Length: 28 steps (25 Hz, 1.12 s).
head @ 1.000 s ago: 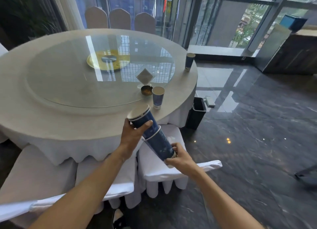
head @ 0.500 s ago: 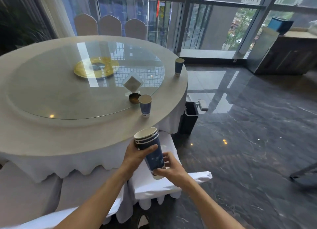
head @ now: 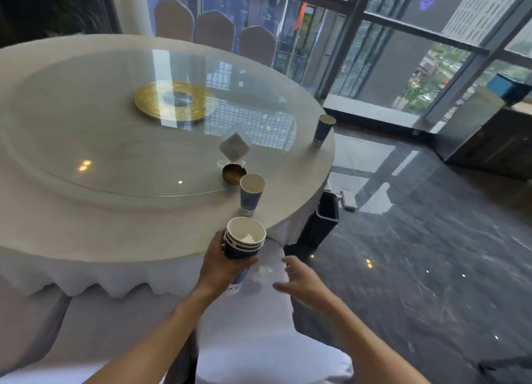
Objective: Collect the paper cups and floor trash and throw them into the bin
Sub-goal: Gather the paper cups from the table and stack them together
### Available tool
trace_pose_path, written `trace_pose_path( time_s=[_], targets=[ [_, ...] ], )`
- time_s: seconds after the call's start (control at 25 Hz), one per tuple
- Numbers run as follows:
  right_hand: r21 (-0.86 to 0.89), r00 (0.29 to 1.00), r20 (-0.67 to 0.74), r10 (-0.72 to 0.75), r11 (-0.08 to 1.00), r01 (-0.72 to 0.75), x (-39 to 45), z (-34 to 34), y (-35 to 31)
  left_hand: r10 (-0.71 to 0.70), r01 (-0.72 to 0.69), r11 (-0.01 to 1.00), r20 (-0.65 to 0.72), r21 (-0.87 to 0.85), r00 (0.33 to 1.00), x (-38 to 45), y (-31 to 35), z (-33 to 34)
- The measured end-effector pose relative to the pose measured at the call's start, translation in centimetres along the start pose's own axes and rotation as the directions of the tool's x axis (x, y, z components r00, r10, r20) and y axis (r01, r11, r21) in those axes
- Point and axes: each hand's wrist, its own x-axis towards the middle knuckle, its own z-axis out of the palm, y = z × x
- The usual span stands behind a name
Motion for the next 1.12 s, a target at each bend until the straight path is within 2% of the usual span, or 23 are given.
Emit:
trace_pose_path(
  time_s=[0.28, 0.48, 0.64, 0.88, 1.04, 1.12],
  targets=[
    [-0.199, 0.983, -0.046, -0.179, 0.966, 0.167, 10.5, -3.4, -2.7, -0.101, 0.106, 0.994, -0.174, 0.020, 0.980, -0.2, -3.0, -1.1],
    [-0.363, 0.928, -0.036, -0.372, 0.870, 0.334, 16.5, -5.8, -5.5, -0.150, 0.147, 0.989, -0.334, -0.033, 0.931, -1.9, -2.5, 1.1],
    [-0.516, 0.851, 0.091, -0.517, 0.707, 0.484, 21.3, -7.5, -8.0, -0.191, 0.176, 0.982, -0.431, -0.074, 0.882, -3.2, -2.1, 4.2],
    [-0.612, 0.828, 0.195, -0.525, 0.595, 0.521, 25.9, -6.4, -11.5, -0.264, 0.238, 0.964, -0.528, -0.119, 0.807, -5.7, -3.3, 8.3],
    [-0.626, 0.880, 0.192, -0.434, 0.637, 0.450, 27.3, -4.2, -11.0, -0.257, 0.257, 0.963, -0.536, -0.077, 0.804, -5.1, -4.2, 8.2],
    [-0.641, 0.867, 0.163, -0.472, 0.617, 0.456, 27.8, -3.7, -10.1, -0.255, 0.263, 0.963, -0.526, -0.061, 0.812, -4.0, -4.1, 7.7]
  ],
)
